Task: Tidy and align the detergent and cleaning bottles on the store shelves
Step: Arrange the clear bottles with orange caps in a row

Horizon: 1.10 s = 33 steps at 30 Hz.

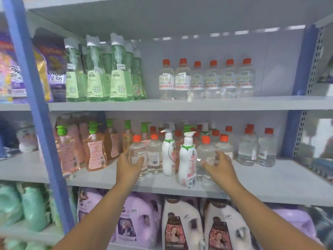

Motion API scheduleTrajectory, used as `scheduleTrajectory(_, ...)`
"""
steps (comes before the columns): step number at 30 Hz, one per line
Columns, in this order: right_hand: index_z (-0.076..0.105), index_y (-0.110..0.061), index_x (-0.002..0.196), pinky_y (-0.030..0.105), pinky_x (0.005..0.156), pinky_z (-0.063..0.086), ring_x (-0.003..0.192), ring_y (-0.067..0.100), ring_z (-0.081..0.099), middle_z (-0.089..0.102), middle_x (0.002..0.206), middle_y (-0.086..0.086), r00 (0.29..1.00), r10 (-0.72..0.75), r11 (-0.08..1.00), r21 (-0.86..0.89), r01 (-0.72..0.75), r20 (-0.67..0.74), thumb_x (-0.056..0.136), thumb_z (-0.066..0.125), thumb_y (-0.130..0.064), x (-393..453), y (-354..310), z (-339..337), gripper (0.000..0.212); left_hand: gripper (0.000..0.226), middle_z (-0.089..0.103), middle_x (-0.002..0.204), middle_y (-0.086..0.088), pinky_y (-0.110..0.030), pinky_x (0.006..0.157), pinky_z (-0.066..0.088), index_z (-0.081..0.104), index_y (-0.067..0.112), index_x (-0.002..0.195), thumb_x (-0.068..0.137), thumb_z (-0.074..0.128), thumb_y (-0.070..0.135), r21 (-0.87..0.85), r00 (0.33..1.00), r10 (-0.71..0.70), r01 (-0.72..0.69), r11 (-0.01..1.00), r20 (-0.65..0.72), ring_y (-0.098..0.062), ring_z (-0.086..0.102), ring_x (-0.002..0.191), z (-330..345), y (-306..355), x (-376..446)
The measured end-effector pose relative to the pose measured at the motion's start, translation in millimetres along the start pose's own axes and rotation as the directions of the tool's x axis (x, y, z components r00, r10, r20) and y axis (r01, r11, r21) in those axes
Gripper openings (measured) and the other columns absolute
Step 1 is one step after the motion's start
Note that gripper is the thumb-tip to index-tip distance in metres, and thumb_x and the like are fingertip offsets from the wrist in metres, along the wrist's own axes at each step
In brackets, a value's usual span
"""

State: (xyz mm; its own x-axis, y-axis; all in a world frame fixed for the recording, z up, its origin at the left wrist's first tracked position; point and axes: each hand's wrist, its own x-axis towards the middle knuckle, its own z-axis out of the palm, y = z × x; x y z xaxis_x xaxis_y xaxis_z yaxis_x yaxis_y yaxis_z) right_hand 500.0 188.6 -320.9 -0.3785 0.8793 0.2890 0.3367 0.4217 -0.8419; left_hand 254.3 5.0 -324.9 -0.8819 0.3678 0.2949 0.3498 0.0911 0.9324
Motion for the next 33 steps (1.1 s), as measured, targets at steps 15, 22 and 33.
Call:
scheduleTrajectory(15,0.048,-0.031,0.132,0.017,0.072,0.045,0.094,-0.001,0.060,0.058,0.103,-0.030,0.987,0.033,0.990,0.138,-0.012,-0.156,0.072,0.089,-0.049,8,7,33,0.075,0.075,0.065,0.118,0.021,-0.028,0.081,0.049,0.046,0.048,0.129,0.069,0.090,0.051,0.038,0.979,0.030,-0.038,0.999,0.200,-0.009,0.065,0.106,2,-47,38)
scheduleTrajectory(22,0.051,-0.030,0.134,0.014,0.069,0.044,0.095,-0.003,0.061,0.059,0.105,-0.028,0.991,-0.016,0.989,0.145,0.036,-0.136,0.071,0.091,-0.046,-26,8,-18,0.076,0.063,0.074,0.102,0.021,-0.017,0.073,0.049,0.059,0.045,0.117,0.064,0.094,0.046,-0.052,0.969,0.090,-0.080,0.995,0.230,0.009,0.067,0.091,-16,-12,-28)
scheduleTrajectory(33,0.060,-0.054,0.107,0.015,0.073,0.050,0.092,-0.015,0.065,0.068,0.104,-0.038,0.940,-0.314,0.920,0.205,0.335,-0.131,0.045,0.084,-0.072,-97,-87,-162,0.070,0.060,0.078,0.101,0.020,-0.023,0.073,0.057,0.066,0.057,0.106,0.051,0.086,0.067,-0.249,0.844,0.404,-0.332,0.910,0.352,-0.003,0.076,0.089,-49,176,-132)
